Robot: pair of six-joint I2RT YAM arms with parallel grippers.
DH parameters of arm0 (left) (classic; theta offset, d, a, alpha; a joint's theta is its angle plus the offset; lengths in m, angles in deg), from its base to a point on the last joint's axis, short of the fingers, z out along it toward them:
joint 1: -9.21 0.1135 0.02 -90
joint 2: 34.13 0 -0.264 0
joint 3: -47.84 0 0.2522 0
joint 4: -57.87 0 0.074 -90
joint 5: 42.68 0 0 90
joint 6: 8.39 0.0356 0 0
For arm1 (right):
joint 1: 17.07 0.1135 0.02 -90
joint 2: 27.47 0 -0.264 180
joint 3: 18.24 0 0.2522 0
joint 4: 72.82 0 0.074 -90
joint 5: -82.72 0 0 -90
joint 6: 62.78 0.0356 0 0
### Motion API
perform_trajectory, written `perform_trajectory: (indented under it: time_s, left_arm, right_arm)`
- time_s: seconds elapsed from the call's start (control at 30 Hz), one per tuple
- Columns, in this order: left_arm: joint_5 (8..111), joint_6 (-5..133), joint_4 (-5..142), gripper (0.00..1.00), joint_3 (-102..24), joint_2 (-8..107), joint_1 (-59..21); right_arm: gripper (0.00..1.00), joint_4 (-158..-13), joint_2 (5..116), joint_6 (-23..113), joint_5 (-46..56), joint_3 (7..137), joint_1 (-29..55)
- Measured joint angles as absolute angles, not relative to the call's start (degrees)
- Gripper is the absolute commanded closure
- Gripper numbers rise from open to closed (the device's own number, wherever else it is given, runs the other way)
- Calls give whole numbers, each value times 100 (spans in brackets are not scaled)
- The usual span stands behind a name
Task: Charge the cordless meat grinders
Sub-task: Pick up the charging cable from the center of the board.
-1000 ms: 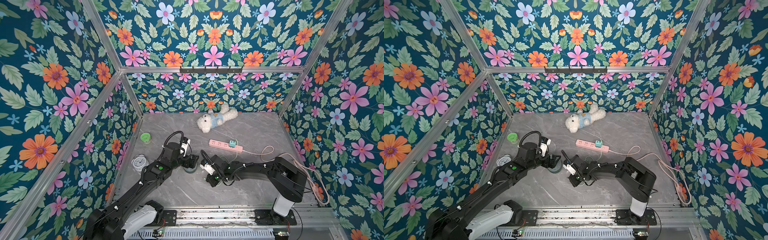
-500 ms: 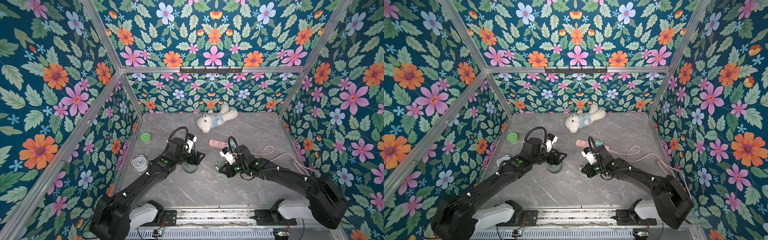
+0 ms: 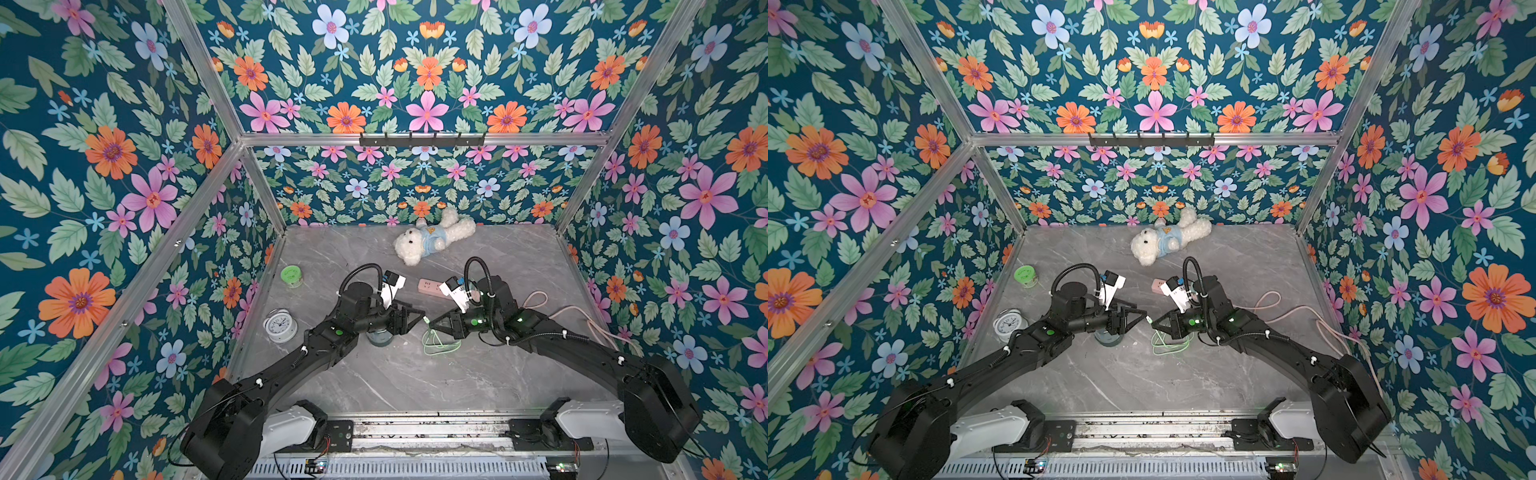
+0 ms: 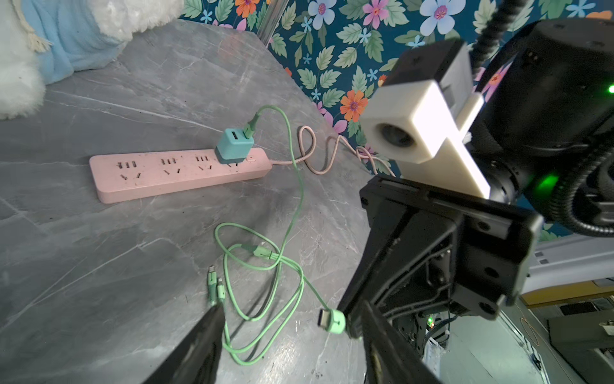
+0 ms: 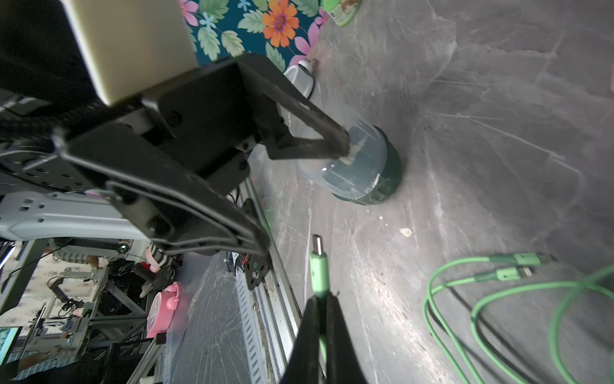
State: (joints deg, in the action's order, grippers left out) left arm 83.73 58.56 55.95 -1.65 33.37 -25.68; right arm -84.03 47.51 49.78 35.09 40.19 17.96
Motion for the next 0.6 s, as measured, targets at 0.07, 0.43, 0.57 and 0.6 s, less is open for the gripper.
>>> perform_trajectory:
  time_s: [0.07,0.43,0.57,0.6]
  left_arm:
    - [8453,5762,5451,40,-114,3339,-2571]
    - [8727,5589,5059,66,-68,3409,-2571]
    - [8762,5567,5059,74,-57,3377,-2571]
    - [8773,5565,5042,75,-57,3374,-2571]
  right_arm:
    - [100,-8331,4781,5020,3589,4049,1796]
    - [100,-8167,4856,5149,3762,4104,1787]
    - [100,-8121,4897,5166,3775,4139,1785]
    - [100,-8108,4904,5169,3793,4143,1785]
